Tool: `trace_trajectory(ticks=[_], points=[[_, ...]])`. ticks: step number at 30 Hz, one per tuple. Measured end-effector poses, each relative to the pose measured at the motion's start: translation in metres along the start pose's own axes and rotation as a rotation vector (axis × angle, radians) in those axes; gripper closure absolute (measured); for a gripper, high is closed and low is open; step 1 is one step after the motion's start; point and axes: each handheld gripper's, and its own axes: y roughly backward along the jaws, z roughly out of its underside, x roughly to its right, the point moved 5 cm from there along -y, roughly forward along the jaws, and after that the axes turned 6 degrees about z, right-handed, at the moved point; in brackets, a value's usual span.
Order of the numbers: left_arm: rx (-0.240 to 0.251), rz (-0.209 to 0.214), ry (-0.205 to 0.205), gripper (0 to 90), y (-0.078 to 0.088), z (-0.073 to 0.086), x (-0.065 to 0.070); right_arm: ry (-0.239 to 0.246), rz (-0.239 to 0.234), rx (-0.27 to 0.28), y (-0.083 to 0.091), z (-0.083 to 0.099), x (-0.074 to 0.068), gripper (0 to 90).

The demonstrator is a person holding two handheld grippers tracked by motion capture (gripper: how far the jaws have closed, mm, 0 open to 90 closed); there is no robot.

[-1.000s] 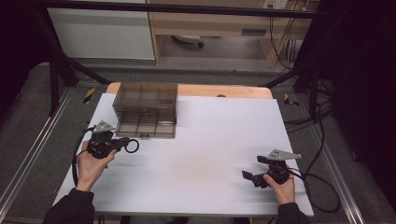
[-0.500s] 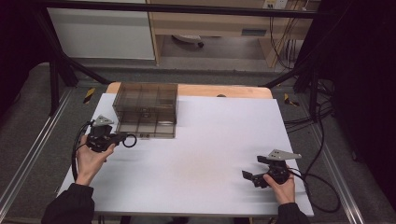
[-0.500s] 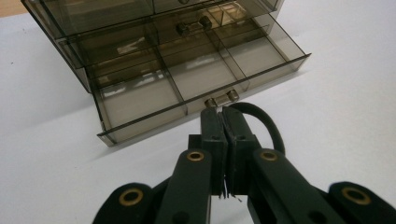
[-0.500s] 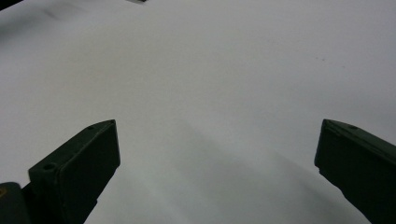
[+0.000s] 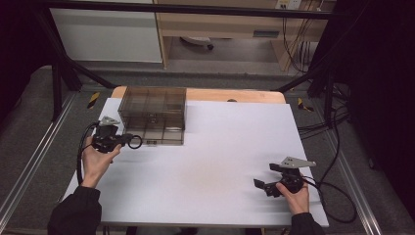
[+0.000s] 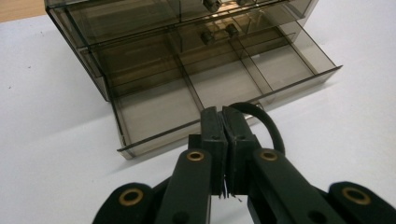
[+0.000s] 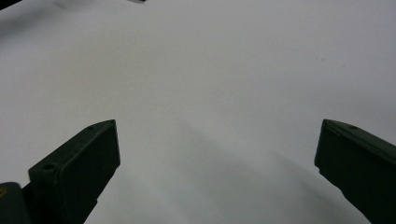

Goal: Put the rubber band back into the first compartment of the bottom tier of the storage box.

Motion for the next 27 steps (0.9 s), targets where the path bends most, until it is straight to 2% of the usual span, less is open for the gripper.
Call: trace_trajectory(ticks=[3, 27], points=[[0.003, 0.005, 0.006, 87.8, -0.002, -0.001, -0.002, 0.0, 0.0, 0.0, 0.0, 0.0, 0.0, 0.7], [-0.004, -0.059, 0.021, 87.8, -0.017, -0.015, -0.022, 0.0, 0.0, -0.001, 0.0, 0.0, 0.0, 0.7]])
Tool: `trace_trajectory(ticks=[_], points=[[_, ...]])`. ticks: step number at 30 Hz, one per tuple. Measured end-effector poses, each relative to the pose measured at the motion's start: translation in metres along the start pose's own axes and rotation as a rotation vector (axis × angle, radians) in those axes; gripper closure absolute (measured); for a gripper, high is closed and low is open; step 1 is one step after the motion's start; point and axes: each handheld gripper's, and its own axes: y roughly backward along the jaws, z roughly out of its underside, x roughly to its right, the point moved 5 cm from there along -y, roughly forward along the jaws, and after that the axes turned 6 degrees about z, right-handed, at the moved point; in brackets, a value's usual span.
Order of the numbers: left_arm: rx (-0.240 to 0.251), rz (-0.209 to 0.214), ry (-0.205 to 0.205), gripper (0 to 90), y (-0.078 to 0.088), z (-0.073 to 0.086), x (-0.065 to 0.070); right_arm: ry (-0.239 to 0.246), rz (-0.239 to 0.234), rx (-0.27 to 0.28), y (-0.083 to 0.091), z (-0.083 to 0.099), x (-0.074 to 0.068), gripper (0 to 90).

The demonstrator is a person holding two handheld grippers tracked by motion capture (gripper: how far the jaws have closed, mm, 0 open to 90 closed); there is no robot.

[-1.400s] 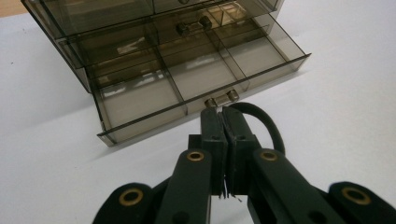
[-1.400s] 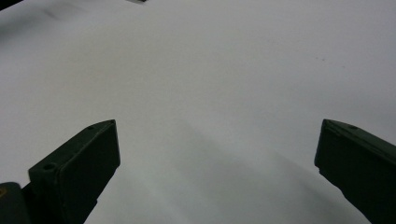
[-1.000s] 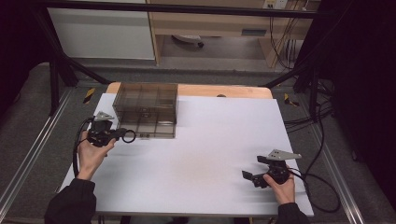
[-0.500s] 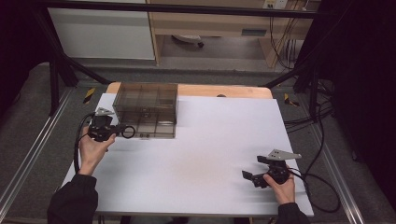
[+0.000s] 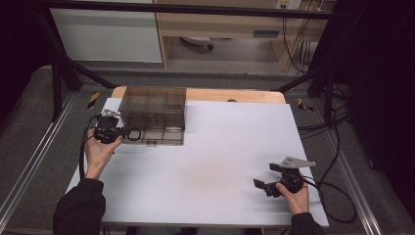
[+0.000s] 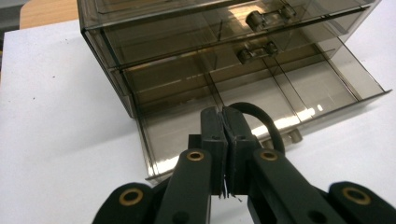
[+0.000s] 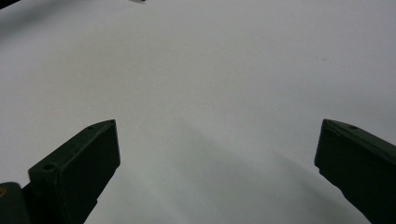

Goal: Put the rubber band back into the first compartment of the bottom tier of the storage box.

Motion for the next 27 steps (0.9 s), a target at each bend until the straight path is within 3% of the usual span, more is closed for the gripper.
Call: trace_trajectory(ticks=[27], points=[[-0.007, -0.059, 0.037, 87.7, -0.032, 0.003, -0.022, 0.001, 0.001, -0.001, 0.0, 0.0, 0.0, 0.7]])
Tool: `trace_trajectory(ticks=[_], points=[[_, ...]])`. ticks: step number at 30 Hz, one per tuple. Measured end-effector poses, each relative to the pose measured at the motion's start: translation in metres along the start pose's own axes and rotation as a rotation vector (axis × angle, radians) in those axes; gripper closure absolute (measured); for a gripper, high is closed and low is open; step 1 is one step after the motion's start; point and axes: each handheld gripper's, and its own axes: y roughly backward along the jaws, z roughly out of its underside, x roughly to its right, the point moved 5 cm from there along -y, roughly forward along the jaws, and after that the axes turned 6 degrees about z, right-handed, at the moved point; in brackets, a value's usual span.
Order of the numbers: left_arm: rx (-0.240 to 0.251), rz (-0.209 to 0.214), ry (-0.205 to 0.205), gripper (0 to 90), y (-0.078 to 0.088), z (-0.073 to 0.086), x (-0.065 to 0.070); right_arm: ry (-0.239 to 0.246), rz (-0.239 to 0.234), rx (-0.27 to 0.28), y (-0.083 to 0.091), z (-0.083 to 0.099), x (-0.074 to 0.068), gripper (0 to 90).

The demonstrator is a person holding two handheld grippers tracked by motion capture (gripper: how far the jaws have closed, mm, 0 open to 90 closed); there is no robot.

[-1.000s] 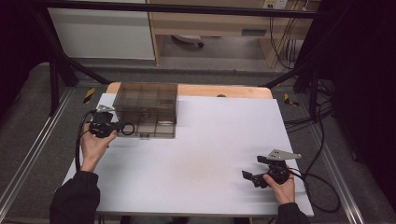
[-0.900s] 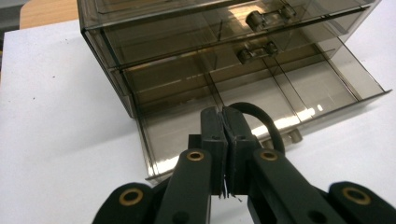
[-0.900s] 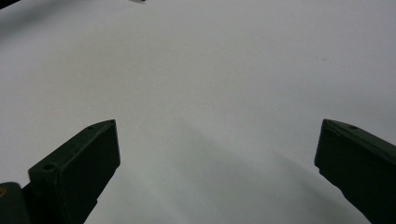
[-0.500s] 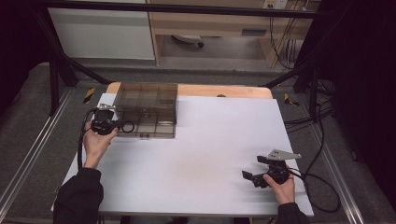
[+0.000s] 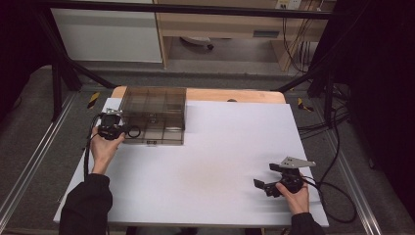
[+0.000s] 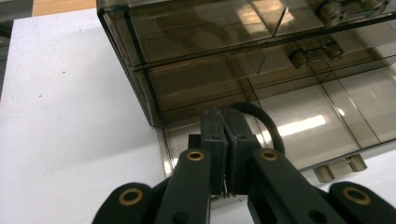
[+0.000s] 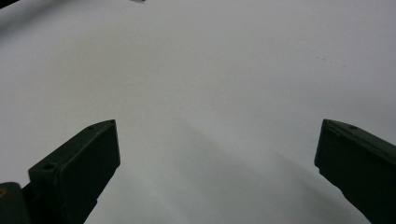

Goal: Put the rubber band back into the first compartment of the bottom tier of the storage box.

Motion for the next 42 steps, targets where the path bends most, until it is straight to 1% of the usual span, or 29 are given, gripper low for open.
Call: trace_trajectory(ticks=[8, 11, 18, 22, 28, 34, 36, 41, 42], points=[[-0.021, -0.012, 0.006, 87.7, -0.008, 0.004, -0.006, 0.001, 0.001, -0.002, 0.0, 0.0, 0.0, 0.7], [-0.024, -0.012, 0.002, 87.7, -0.011, 0.006, -0.007, 0.001, 0.001, 0.0, 0.0, 0.0, 0.0, 0.7], [-0.043, -0.007, -0.005, 87.6, -0.016, 0.009, -0.005, 0.0, 0.001, 0.001, 0.0, 0.0, 0.0, 0.7], [-0.055, -0.009, -0.016, 87.5, -0.019, 0.01, -0.004, 0.0, 0.001, 0.0, 0.0, 0.0, 0.0, 0.7], [-0.076, -0.008, -0.017, 87.0, -0.023, 0.013, -0.005, 0.002, 0.001, 0.001, 0.0, 0.0, 0.0, 0.7], [-0.073, -0.007, -0.021, 85.5, -0.024, 0.013, -0.005, 0.003, 0.001, 0.001, 0.0, 0.0, 0.0, 0.7], [-0.071, -0.007, -0.021, 82.2, -0.024, 0.013, -0.006, 0.002, 0.001, 0.0, 0.0, 0.0, 0.0, 0.7], [-0.057, -0.006, -0.036, 78.9, -0.02, 0.011, -0.006, 0.003, 0.001, 0.003, 0.0, 0.0, 0.0, 0.7], [-0.051, -0.006, -0.037, 76.5, -0.019, 0.011, -0.006, 0.002, 0.001, 0.003, 0.0, 0.0, 0.0, 0.7]])
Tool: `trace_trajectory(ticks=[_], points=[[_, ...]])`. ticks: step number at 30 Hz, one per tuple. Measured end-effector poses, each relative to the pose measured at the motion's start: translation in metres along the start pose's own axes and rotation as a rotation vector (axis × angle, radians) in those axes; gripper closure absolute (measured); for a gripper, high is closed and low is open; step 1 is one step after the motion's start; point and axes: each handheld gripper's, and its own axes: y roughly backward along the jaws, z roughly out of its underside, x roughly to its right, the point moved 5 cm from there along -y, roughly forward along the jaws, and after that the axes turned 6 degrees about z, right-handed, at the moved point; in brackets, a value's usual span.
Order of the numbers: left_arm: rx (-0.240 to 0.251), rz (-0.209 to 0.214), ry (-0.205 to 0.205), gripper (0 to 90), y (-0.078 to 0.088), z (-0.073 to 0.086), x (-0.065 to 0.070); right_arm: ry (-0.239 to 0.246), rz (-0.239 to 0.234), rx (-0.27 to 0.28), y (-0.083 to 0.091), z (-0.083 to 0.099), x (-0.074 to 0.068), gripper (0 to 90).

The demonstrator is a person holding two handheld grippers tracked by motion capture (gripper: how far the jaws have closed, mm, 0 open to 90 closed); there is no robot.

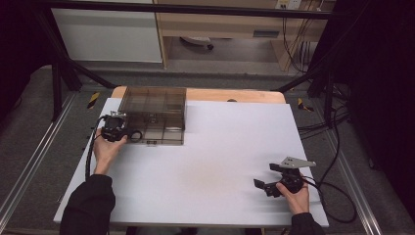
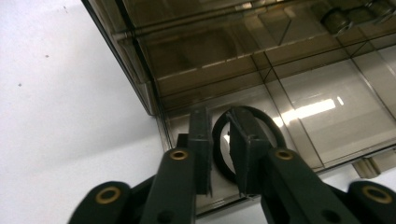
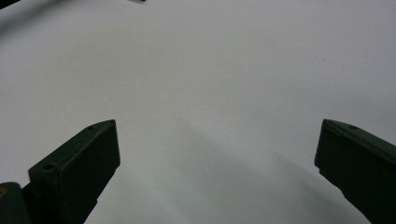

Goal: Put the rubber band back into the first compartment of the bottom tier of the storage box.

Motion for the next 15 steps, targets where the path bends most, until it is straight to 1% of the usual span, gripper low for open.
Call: trace_trajectory(ticks=[1, 5, 6, 7, 11, 15], points=[[0.004, 0.003, 0.0, 76.5, 0.002, -0.001, 0.0, 0.0, 0.0, 0.0, 0.0, 0.0, 0.0, 0.7], [0.023, 0.009, -0.013, 71.7, 0.007, -0.003, 0.001, -0.001, 0.0, -0.001, 0.0, 0.0, 0.0, 0.7], [0.025, 0.007, -0.013, 68.9, 0.008, -0.003, 0.001, 0.001, 0.0, 0.001, 0.0, 0.0, 0.0, 0.7], [0.027, 0.007, -0.013, 68.9, 0.009, -0.003, 0.001, 0.001, 0.0, 0.001, 0.0, 0.0, 0.0, 0.7], [0.037, 0.003, -0.013, 61.9, 0.014, -0.004, 0.001, 0.0, 0.0, 0.003, 0.0, 0.0, 0.0, 0.7], [0.059, 0.014, -0.021, 56.5, 0.022, -0.006, 0.003, 0.001, -0.001, 0.002, 0.0, 0.0, 0.0, 0.7]])
